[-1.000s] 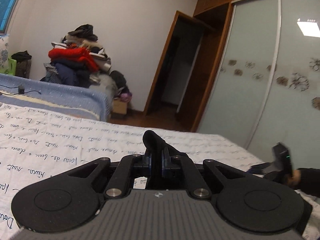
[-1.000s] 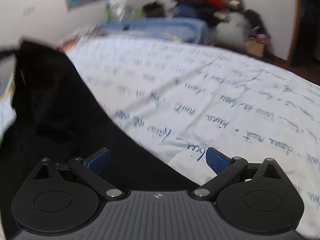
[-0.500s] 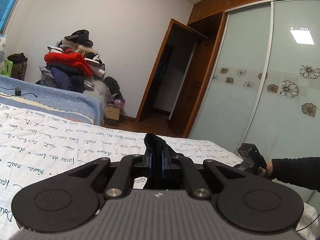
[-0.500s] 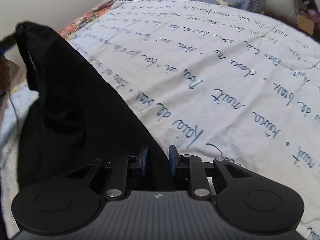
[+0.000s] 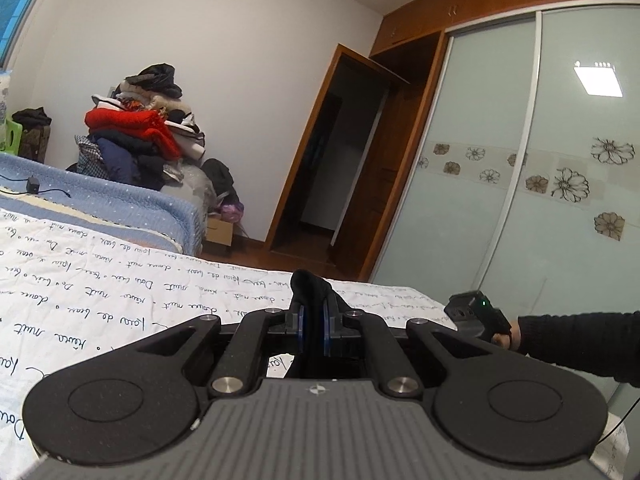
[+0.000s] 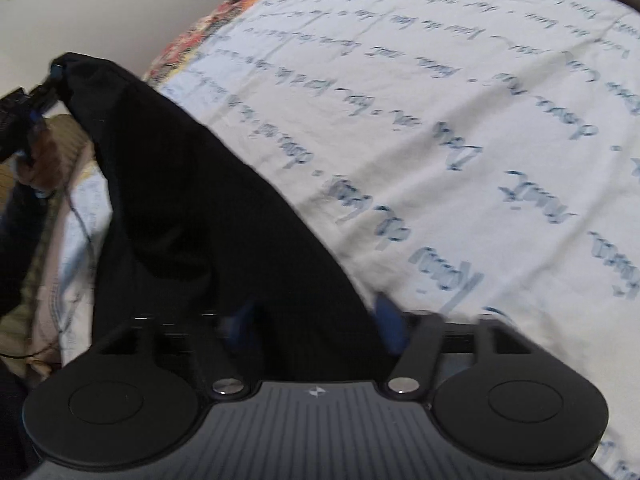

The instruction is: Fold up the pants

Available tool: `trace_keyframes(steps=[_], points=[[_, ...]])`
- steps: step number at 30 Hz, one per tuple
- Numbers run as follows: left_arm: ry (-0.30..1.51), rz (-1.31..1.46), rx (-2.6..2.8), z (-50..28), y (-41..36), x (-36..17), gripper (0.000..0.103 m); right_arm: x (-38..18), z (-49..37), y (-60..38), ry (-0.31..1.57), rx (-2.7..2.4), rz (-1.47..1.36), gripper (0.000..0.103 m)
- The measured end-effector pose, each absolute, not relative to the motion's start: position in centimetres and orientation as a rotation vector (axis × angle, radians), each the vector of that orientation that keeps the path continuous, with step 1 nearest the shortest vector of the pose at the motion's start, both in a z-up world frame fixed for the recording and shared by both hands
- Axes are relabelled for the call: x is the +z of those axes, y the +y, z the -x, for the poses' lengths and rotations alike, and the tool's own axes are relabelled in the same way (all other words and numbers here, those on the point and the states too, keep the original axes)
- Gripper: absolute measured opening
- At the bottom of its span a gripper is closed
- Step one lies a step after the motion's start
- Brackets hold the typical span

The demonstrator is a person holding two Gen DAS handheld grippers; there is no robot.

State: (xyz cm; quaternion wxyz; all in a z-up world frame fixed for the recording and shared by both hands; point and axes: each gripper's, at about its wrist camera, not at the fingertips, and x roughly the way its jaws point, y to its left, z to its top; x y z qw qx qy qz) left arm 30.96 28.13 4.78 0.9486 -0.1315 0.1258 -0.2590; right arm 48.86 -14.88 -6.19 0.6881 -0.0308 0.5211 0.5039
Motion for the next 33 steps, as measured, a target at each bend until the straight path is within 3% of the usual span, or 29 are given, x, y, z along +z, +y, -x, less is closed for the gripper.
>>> trace_keyframes(steps=[1,2,4,13,16,18,19,22,25,30,31,32,33], points=[[0.255,0.273,-0.521,-31.0,28.1,4.8,0.009,-6.2,-48.6,-14.5,1.149,1.119,0.101,0.067],[0.258,0.277,-0.515,-31.0,28.2,4.8,0.010,-6.1,-48.5,-14.4,1.132,1.108,0.130,0.039],[0.278,0.279,-0.516,-31.3,28.0,4.5,0.010,-6.1,-48.6,-14.4,1.140,1.079,0.141,0.007],[0.287,0.402,-0.466,-31.4,30.3,3.5,0.010,-0.6,-42.7,-16.8,0.887,0.991,0.177,0.004],[0.313,0.495,-0.464,-30.0,31.5,2.9,0.010,2.6,-37.7,-17.2,0.777,0.997,0.183,0.004],[0.319,0.582,-0.469,-28.1,32.5,1.8,0.016,3.6,-33.0,-16.6,0.723,1.000,0.235,0.004],[0.321,0.634,-0.462,-27.0,33.0,1.0,0.022,3.5,-30.5,-16.1,0.707,1.002,0.270,0.004],[0.366,0.735,-0.383,-24.0,34.1,-2.8,0.027,0.9,-24.5,-14.5,0.729,1.007,0.306,0.004],[0.448,0.880,-0.302,-22.4,35.4,-6.6,0.026,-3.7,-22.3,-13.1,0.824,0.991,0.321,0.004],[0.488,0.920,-0.200,-20.4,36.7,-5.9,0.027,-6.0,-22.0,-13.0,0.845,0.942,0.285,0.004],[0.479,0.919,-0.190,-19.8,37.0,-5.2,0.038,-6.0,-21.7,-13.0,0.836,0.939,0.285,0.004],[0.481,0.912,-0.171,-19.3,37.2,-4.6,0.063,-5.8,-21.7,-13.1,0.828,0.935,0.281,0.004],[0.489,0.910,-0.142,-18.7,37.4,-4.0,0.075,-5.8,-21.9,-13.0,0.824,0.936,0.274,0.004]])
